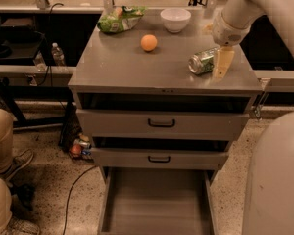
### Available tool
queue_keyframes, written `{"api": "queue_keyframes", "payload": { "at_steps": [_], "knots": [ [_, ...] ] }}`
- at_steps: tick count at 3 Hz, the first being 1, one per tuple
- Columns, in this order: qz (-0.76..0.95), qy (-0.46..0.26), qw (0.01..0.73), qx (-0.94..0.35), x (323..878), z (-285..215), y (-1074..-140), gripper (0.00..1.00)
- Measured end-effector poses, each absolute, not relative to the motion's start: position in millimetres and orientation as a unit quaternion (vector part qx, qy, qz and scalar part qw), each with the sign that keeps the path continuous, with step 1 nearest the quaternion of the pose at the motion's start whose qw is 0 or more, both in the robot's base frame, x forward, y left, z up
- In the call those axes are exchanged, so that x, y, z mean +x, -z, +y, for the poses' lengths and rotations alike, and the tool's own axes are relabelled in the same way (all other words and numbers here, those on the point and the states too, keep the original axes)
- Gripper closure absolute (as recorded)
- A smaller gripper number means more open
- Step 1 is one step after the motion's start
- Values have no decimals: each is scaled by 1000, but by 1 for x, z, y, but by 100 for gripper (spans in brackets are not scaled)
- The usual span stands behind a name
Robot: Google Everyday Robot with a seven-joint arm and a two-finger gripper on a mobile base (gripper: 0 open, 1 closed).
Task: Place green can into bottom drawer
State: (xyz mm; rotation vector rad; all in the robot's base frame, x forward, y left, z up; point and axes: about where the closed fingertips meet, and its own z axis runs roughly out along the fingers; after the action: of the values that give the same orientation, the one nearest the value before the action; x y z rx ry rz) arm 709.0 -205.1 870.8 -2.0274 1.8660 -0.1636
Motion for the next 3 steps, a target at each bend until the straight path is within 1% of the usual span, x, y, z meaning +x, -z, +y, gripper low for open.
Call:
{"api": "queue_keyframes", "payload": {
  "at_steps": [3],
  "knots": [
    [661,49,175,-728,717,-198,-849,0]
  ]
}}
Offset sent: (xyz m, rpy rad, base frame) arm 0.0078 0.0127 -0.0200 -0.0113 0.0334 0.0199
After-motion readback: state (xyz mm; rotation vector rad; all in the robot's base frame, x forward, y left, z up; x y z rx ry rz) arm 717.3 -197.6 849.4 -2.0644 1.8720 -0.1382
